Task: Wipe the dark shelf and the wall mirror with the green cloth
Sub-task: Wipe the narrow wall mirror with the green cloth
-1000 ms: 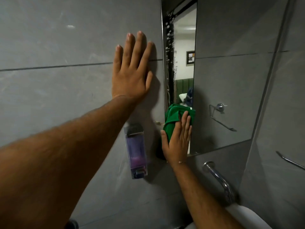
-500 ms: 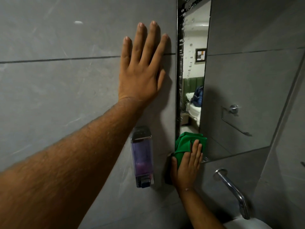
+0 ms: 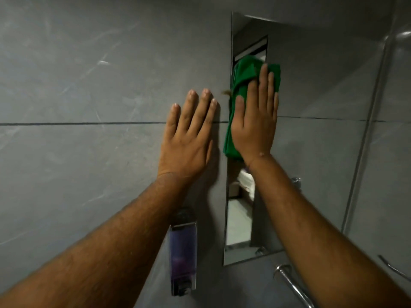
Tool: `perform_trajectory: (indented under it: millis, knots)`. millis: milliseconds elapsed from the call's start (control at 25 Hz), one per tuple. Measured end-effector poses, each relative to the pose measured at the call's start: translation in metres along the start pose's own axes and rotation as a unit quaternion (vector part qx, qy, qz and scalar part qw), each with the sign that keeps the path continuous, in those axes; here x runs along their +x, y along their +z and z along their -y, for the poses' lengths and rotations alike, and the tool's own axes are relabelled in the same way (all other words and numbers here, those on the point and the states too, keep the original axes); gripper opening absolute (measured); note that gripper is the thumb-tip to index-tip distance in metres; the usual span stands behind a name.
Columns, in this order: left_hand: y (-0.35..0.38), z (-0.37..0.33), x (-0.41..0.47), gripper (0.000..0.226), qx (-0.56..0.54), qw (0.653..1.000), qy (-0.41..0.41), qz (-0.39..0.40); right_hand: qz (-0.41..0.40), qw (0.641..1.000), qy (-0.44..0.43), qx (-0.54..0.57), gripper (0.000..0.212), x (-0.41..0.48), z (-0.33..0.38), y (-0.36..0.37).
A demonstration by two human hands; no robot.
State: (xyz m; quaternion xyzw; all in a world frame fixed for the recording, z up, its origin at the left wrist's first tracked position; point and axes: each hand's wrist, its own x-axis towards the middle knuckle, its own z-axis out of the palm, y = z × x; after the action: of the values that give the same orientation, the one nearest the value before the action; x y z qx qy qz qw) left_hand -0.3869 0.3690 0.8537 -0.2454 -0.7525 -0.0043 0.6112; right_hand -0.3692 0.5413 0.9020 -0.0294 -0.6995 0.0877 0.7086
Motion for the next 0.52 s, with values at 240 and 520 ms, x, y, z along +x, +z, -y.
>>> perform_trajectory:
  millis: [240, 520]
  knots:
    - [0.002, 0.0, 0.002, 0.082, 0.007, 1.0, -0.008, 0.001, -0.029, 0.999, 0.009, -0.037, 0.06, 0.109, 0.015, 0.013]
    - [0.004, -0.035, 0.019, 0.075, -0.013, 0.999, -0.049, 0.007, -0.002, 0.998, -0.048, -0.031, 0.058, 0.111, -0.015, -0.001]
